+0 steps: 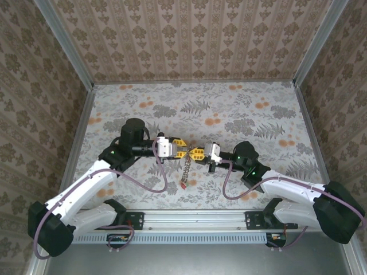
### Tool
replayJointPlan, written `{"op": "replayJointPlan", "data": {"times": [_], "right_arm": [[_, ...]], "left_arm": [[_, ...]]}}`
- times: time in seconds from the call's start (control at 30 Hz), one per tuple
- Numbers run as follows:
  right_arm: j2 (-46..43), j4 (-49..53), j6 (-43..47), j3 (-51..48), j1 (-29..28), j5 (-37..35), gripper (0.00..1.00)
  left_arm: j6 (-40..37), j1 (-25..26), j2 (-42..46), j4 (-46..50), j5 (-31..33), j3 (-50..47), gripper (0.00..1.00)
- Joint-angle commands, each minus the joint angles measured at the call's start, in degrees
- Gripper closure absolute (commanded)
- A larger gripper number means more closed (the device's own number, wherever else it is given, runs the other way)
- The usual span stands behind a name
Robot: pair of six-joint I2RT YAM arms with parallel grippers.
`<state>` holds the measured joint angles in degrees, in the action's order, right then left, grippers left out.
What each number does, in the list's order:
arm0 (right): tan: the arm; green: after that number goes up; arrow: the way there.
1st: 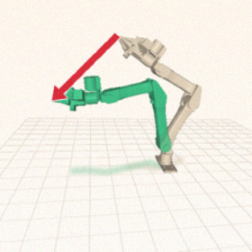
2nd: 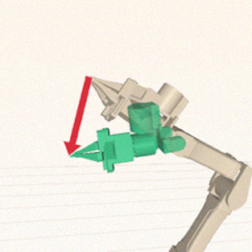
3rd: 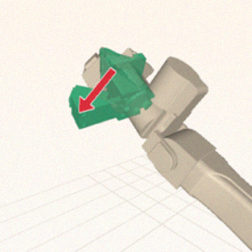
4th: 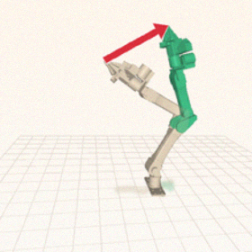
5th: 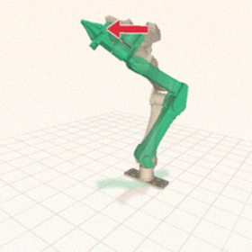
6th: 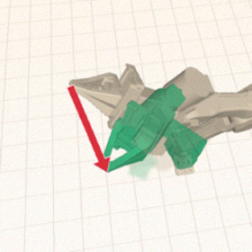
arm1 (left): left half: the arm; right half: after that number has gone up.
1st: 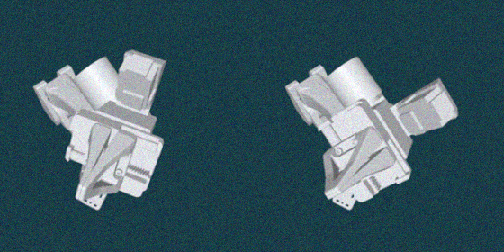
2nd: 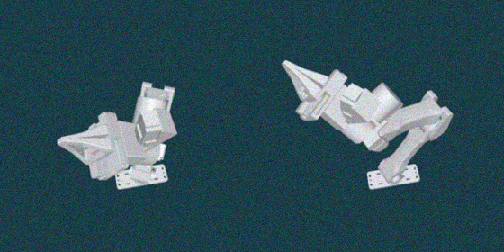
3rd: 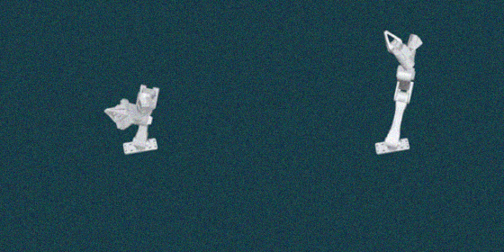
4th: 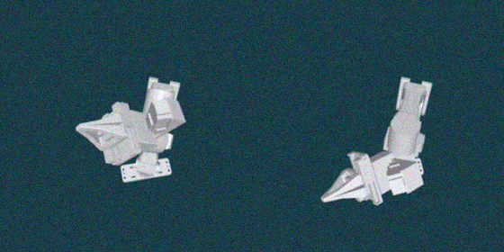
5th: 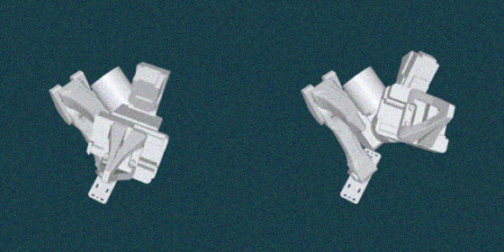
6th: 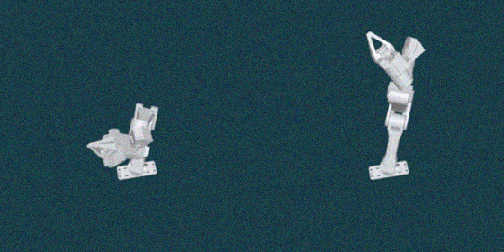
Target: Put the keys on the keyring
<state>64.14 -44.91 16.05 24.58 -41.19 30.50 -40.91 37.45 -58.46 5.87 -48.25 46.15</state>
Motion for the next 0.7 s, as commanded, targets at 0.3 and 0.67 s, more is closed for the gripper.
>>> {"op": "replayJointPlan", "data": {"times": [0.3, 0.67], "right_arm": [[0.0, -4.3, -1.4, 2.3, 0.3, 1.2, 1.00], [0.1, -4.5, -1.9, 2.9, 0.3, 1.9, 1.00]], "left_arm": [[-0.5, -0.7, -0.5, 2.1, -5.7, -0.7, 0.67], [-2.3, -0.2, -2.7, 4.3, -4.5, 0.8, 0.73]]}}
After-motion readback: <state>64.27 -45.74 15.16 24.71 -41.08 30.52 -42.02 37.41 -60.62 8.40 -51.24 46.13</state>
